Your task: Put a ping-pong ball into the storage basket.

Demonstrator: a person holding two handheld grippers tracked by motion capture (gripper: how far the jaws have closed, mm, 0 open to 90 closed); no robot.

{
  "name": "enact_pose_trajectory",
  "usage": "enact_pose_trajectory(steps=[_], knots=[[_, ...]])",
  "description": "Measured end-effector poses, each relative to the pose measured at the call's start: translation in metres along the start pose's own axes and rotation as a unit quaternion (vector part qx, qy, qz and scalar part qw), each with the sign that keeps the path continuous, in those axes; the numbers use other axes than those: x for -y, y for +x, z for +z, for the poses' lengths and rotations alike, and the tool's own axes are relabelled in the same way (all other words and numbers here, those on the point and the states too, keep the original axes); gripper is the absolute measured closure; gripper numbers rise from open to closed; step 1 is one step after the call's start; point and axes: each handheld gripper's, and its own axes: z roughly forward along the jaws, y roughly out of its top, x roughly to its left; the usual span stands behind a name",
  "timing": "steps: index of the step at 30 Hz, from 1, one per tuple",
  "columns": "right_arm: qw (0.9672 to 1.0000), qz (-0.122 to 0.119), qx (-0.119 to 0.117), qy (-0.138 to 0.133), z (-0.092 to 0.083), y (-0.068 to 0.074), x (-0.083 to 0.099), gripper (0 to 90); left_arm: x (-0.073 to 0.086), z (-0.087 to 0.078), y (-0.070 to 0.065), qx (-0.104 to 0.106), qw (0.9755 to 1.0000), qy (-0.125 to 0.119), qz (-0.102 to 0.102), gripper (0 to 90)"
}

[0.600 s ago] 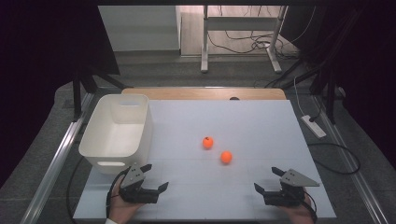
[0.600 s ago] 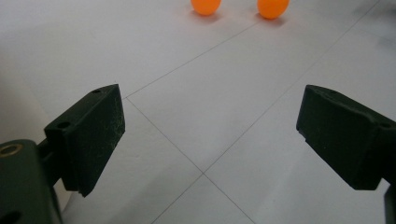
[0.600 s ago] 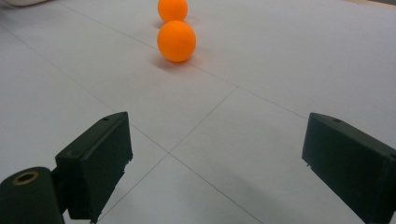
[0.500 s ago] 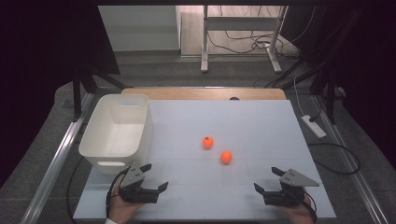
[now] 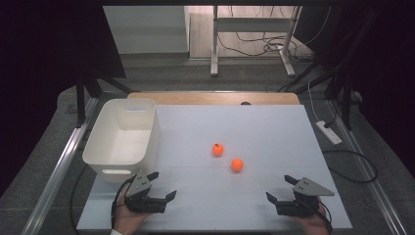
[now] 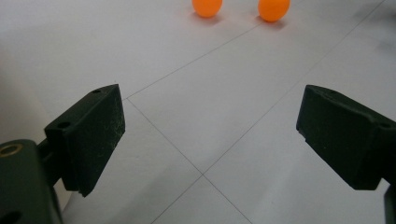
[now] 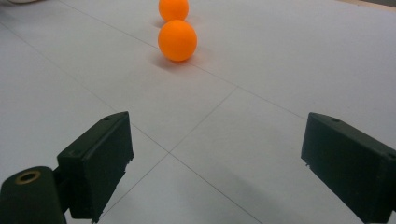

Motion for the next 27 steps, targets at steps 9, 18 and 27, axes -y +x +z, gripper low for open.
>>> enact_pose_trajectory(steps=[9,18,27], knots=[[1.0000,-0.003,0.000,0.004,0.001,0.001,0.000,9.1,-0.002,-0.001,-0.001,-0.001,1.0000,-0.001,0.004,8.6],[1.0000,-0.002,-0.003,0.003,0.000,0.001,0.000,9.4,-0.005,0.000,-0.003,-0.001,1.0000,-0.006,0.002,8.5],[0.9999,0.001,-0.012,0.002,0.001,0.000,0.001,9.7,-0.010,-0.001,-0.006,-0.006,1.0000,-0.007,-0.003,8.6]])
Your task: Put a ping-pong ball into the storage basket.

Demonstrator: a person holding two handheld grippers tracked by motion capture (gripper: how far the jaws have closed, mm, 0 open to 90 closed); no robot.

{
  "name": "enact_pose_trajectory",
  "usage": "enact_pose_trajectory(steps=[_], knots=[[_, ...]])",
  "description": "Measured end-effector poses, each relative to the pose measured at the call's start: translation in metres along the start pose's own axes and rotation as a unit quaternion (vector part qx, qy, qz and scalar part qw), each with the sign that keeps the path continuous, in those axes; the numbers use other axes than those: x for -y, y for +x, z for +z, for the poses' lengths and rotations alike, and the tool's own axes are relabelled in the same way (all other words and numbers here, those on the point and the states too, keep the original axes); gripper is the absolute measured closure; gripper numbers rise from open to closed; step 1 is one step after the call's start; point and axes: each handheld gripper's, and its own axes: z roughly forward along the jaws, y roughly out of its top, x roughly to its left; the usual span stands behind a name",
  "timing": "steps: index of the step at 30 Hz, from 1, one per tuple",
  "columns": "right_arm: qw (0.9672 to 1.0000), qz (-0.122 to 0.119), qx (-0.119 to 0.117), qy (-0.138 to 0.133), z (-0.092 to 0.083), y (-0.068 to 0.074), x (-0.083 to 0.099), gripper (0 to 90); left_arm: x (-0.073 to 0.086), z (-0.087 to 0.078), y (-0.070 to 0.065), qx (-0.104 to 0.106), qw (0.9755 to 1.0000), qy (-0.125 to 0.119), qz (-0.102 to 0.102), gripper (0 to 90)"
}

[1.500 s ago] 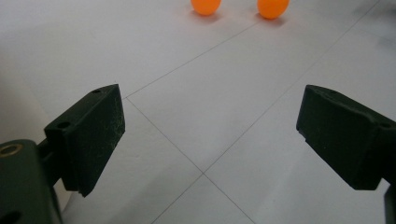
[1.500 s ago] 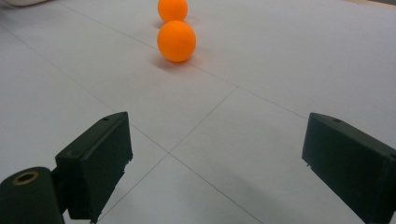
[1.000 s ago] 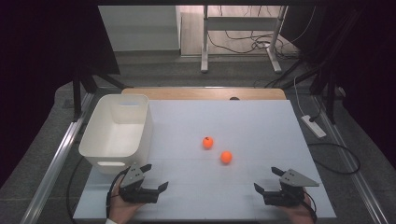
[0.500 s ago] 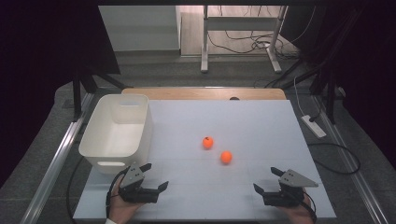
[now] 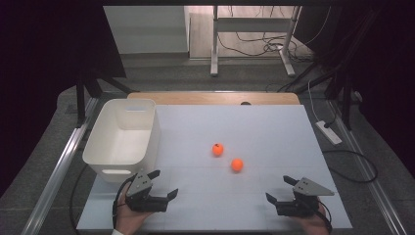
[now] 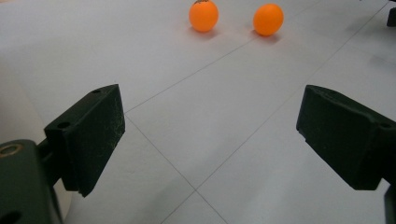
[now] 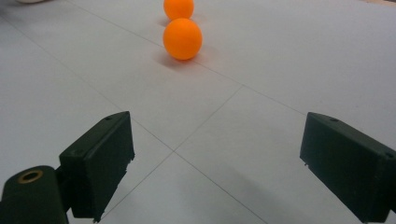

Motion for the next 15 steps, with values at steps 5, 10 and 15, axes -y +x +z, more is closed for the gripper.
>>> enact_pose_trajectory(steps=[5,10,15], knots=[[1.0000,-0.007,0.001,0.001,-0.001,0.002,-0.002,9.8,-0.006,0.000,-0.003,-0.003,0.9998,0.008,-0.016,8.6],[1.0000,-0.005,-0.008,-0.002,0.001,0.002,-0.003,9.9,-0.013,-0.002,-0.003,-0.010,0.9998,0.009,-0.016,8.8],[0.9999,-0.003,-0.010,-0.001,0.002,0.000,-0.002,10.1,-0.021,-0.001,-0.002,-0.004,0.9998,0.004,-0.017,8.9]])
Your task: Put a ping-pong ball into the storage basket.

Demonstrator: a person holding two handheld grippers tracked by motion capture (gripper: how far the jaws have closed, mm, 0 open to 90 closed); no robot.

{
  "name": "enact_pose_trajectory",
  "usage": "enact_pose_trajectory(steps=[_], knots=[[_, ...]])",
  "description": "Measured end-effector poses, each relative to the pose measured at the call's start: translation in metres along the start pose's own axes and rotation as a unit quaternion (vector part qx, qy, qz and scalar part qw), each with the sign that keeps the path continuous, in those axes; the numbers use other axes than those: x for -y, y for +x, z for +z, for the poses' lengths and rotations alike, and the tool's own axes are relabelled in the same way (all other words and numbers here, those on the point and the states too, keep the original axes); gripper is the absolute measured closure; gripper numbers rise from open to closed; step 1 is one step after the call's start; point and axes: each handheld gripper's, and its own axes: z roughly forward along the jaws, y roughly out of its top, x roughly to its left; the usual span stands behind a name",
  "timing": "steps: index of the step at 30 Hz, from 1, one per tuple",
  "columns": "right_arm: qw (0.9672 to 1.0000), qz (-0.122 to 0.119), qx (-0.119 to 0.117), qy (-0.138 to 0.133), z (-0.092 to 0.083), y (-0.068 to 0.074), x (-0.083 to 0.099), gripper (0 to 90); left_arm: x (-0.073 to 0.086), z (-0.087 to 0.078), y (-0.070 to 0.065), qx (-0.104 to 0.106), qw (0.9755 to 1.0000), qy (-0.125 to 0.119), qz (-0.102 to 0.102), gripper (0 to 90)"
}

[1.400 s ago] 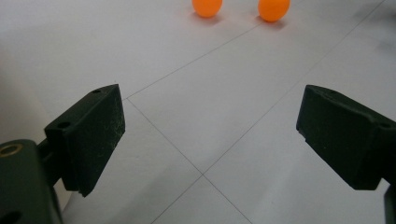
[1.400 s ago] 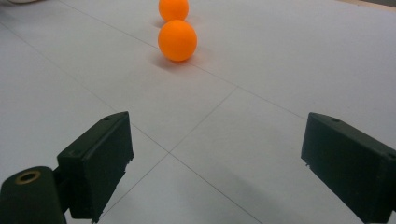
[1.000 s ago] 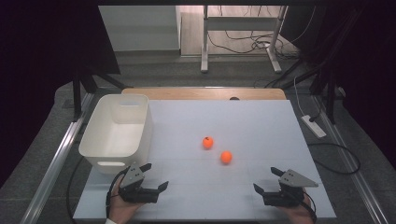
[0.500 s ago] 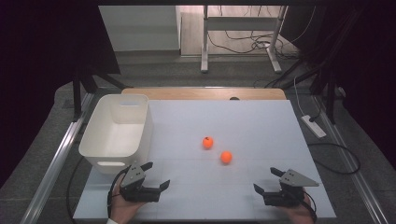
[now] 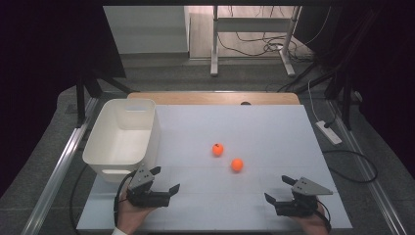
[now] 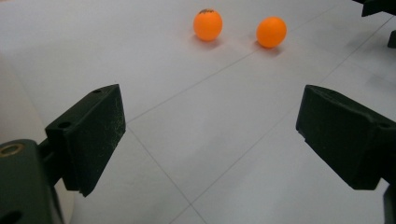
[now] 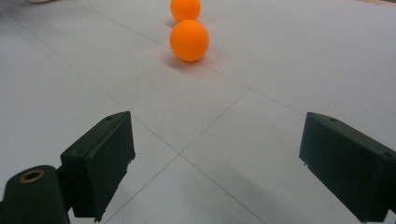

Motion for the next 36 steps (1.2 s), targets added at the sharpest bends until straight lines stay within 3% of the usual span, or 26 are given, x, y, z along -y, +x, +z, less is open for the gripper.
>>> enact_pose_trajectory(steps=[36], knots=[[1.0000,-0.003,0.006,0.004,0.000,0.001,0.001,10.1,-0.042,0.023,-0.018,0.028,0.9990,0.014,0.031,9.2]])
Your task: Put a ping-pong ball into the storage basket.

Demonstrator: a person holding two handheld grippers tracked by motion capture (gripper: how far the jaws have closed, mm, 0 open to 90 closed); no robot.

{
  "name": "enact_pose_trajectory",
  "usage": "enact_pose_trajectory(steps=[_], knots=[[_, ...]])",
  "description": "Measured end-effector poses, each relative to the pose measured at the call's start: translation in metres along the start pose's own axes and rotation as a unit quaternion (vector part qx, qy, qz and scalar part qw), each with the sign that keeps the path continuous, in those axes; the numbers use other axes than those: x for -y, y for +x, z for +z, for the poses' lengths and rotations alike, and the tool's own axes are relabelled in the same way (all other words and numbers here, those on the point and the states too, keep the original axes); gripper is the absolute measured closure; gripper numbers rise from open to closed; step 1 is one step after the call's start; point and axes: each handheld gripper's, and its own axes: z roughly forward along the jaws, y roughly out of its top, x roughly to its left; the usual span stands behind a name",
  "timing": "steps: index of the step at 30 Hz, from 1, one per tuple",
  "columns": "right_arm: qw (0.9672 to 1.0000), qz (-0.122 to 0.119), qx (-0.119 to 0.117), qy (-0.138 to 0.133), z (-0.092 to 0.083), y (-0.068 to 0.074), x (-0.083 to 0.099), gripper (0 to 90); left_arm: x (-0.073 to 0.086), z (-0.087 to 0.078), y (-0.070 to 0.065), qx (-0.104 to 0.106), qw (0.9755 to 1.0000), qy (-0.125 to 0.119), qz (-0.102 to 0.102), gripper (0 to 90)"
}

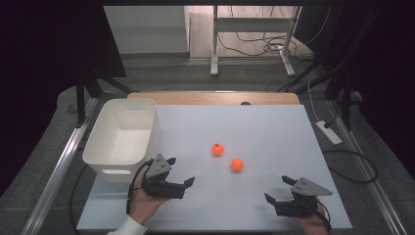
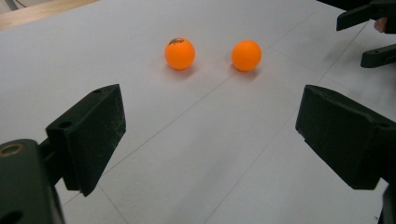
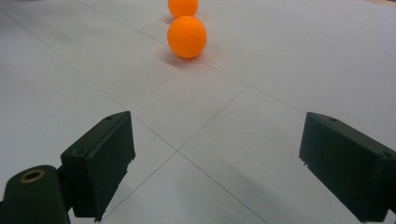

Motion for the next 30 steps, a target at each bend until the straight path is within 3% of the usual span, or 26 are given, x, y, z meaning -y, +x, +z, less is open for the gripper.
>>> enact_pose_trajectory(steps=[3,9,19,30], knots=[[1.0000,-0.001,0.001,0.002,0.000,0.000,0.000,10.1,-0.003,0.003,0.000,0.004,1.0000,-0.001,-0.004,9.3],[1.0000,0.000,0.001,0.001,0.000,0.000,0.000,10.1,-0.017,0.013,-0.006,0.003,0.9999,0.003,0.014,9.4],[1.0000,0.000,0.002,0.003,0.001,0.000,0.001,10.1,-0.025,0.023,-0.006,0.012,0.9997,0.014,0.019,9.4],[1.0000,-0.003,0.005,0.005,0.001,0.000,0.001,10.1,-0.033,0.033,-0.003,0.035,0.9993,0.012,0.000,10.4]])
